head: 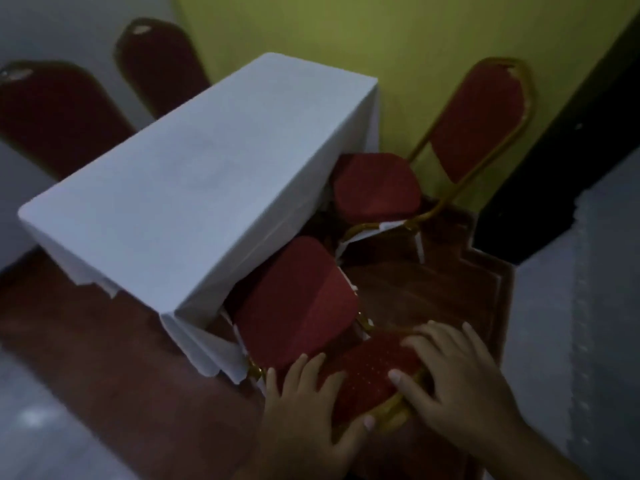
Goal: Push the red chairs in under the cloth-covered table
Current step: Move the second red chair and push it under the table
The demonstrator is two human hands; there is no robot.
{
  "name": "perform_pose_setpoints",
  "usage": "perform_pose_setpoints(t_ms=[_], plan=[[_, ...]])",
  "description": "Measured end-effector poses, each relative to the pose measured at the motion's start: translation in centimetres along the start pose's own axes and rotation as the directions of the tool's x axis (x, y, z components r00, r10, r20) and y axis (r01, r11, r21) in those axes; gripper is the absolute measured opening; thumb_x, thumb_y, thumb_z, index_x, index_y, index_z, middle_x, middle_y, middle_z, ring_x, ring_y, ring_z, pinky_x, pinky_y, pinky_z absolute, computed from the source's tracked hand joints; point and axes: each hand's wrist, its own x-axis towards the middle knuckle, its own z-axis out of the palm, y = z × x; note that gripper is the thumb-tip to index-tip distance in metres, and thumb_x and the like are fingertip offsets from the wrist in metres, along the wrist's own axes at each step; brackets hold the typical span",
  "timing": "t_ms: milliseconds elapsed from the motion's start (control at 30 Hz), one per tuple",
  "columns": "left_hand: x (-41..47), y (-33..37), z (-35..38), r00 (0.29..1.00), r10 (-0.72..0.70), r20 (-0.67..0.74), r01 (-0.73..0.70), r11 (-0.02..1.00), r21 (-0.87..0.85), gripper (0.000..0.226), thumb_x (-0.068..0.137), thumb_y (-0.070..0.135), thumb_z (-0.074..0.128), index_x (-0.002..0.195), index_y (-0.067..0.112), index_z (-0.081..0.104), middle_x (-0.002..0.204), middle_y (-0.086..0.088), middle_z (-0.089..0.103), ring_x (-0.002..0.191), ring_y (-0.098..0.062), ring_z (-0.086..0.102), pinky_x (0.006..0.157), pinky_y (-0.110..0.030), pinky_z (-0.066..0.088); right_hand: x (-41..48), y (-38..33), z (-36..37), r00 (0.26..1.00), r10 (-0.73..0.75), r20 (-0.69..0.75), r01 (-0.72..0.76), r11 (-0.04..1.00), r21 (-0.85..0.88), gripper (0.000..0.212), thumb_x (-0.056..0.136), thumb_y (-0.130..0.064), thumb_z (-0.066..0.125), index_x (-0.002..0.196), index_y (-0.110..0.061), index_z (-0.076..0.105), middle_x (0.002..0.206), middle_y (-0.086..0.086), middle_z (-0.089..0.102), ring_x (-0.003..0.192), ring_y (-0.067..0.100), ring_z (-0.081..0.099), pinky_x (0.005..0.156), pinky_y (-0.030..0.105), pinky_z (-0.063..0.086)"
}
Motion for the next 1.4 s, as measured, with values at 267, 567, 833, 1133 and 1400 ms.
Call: perform_pose_setpoints(t_ms=[267, 567, 833, 1133, 1400], plan=[[-1.8, 1.8, 1.8, 0.986, -0.147, -0.081, 0.134, 0.980, -0.144, 0.070, 0.085, 0.084, 0.021, 0.133, 0.044, 0.052, 0.139, 0.022, 0.049, 0.133, -0.004, 0.043, 0.114, -0.044, 0.027, 2.6, 2.7, 1.2, 0.915, -0.403, 0.015, 0.401, 0.914, 0.064, 0.060, 0.087, -0.081, 0.026, 0.094, -0.034, 0.062, 0.092, -0.018, 0.057, 0.092, 0.008, 0.058, 0.097, 0.050, 0.046], [-2.1, 5.8, 4.3, 0.875, -0.383, -0.295, 0.310, 0.913, -0.266, 0.053, 0.095, 0.074, 0.025, 0.110, 0.040, 0.063, 0.101, 0.021, 0.062, 0.090, -0.004, 0.057, 0.079, -0.038, 0.043, 6.0, 6.3, 2.8, 0.710, -0.698, -0.093, 0.704, 0.708, 0.063, 0.070, 0.081, -0.088, 0.035, 0.078, -0.024, 0.063, 0.077, -0.010, 0.058, 0.069, 0.018, 0.059, 0.055, 0.036, 0.046], [2.4, 13.0, 5.8, 0.778, -0.545, -0.311, 0.440, 0.828, -0.348, 0.060, 0.093, 0.079, 0.025, 0.116, 0.043, 0.067, 0.106, 0.021, 0.068, 0.096, -0.003, 0.063, 0.084, -0.038, 0.045, 11.2, 13.2, 0.9, 0.671, -0.735, -0.101, 0.740, 0.656, 0.148, 0.044, 0.092, -0.067, 0.037, 0.073, -0.028, 0.044, 0.071, -0.012, 0.036, 0.065, 0.012, 0.038, 0.056, 0.035, 0.032], [9.8, 19.8, 5.9, 0.761, -0.607, -0.231, 0.486, 0.768, -0.418, 0.060, 0.091, 0.073, 0.019, 0.126, 0.041, 0.055, 0.124, 0.021, 0.056, 0.115, -0.005, 0.048, 0.093, -0.039, 0.030, 19.2, 19.3, -2.5, 0.481, -0.867, -0.131, 0.876, 0.468, 0.117, 0.059, 0.096, -0.065, 0.030, 0.073, -0.018, 0.055, 0.070, -0.006, 0.046, 0.064, 0.015, 0.045, 0.057, 0.030, 0.031], [13.5, 22.2, 5.7, 0.766, -0.600, -0.230, 0.475, 0.770, -0.427, 0.058, 0.093, 0.070, 0.020, 0.133, 0.043, 0.050, 0.130, 0.020, 0.052, 0.121, -0.005, 0.045, 0.099, -0.042, 0.032, 22.2, 22.2, -3.9, 0.525, -0.842, -0.121, 0.851, 0.521, 0.069, 0.069, 0.093, -0.072, 0.024, 0.076, -0.017, 0.061, 0.074, -0.004, 0.050, 0.068, 0.022, 0.050, 0.060, 0.039, 0.040]])
